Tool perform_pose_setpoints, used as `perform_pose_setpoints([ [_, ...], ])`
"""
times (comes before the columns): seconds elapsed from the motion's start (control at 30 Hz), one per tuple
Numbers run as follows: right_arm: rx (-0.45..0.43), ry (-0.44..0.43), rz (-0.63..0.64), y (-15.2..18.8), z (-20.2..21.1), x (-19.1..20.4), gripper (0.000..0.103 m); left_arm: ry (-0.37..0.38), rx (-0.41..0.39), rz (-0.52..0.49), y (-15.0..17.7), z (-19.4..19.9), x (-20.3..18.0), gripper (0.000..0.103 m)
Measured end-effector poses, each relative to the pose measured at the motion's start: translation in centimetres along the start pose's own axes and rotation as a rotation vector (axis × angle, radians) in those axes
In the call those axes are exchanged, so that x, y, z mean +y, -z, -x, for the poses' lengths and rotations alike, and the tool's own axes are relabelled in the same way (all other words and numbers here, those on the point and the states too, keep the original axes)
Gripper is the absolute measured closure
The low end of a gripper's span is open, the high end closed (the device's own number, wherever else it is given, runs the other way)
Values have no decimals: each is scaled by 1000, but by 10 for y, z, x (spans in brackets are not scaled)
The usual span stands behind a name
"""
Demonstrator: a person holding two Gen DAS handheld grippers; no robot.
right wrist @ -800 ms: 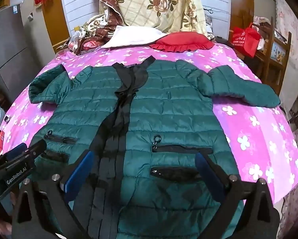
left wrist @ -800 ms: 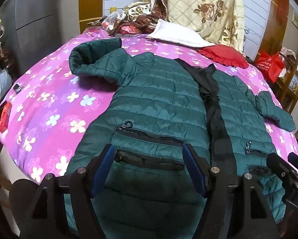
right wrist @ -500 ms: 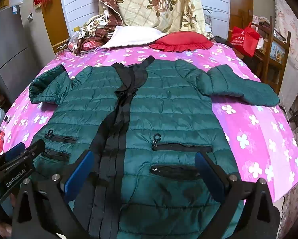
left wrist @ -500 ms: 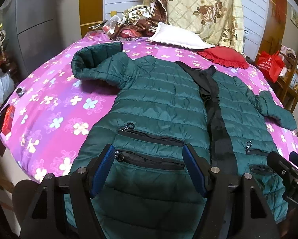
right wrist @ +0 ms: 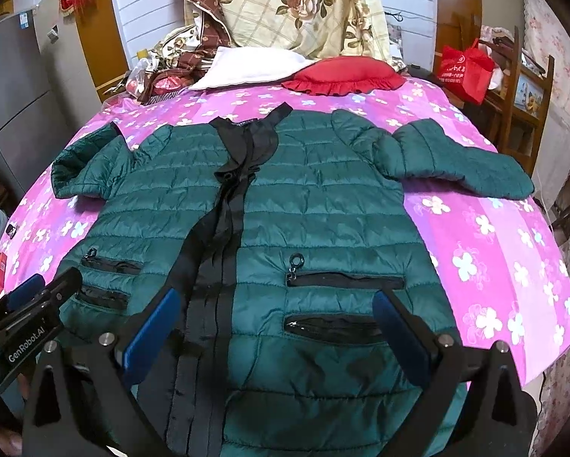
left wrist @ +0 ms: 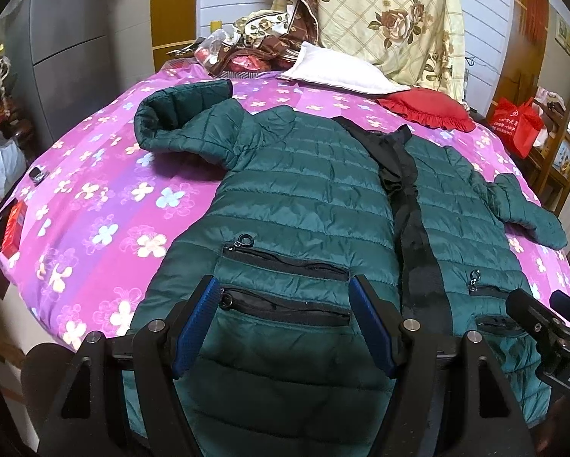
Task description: Fold large clothes
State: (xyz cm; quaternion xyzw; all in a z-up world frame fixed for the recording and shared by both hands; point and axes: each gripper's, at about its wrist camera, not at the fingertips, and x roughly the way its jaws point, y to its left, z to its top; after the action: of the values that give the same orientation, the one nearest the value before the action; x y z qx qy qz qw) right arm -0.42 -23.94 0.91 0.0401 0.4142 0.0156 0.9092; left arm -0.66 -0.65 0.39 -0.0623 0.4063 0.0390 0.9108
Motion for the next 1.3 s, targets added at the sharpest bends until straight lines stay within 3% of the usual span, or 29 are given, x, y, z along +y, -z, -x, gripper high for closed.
perform_pose_setpoints([
  [0.4,101,-6,-10,-2,-3,0,0,17,15,12,-1,-3,-2,55],
  [0.5,65,-7,-8,-1,-4,0,0,28,33,25,-2,-3,-1,55],
  [0.97,118,2,-5,0,-11,-2,0,37,40,37,2,-12,0,55],
  [1.3,106,11,-2,1,-17,-2,0,40,49,43,2,-18,2,55],
])
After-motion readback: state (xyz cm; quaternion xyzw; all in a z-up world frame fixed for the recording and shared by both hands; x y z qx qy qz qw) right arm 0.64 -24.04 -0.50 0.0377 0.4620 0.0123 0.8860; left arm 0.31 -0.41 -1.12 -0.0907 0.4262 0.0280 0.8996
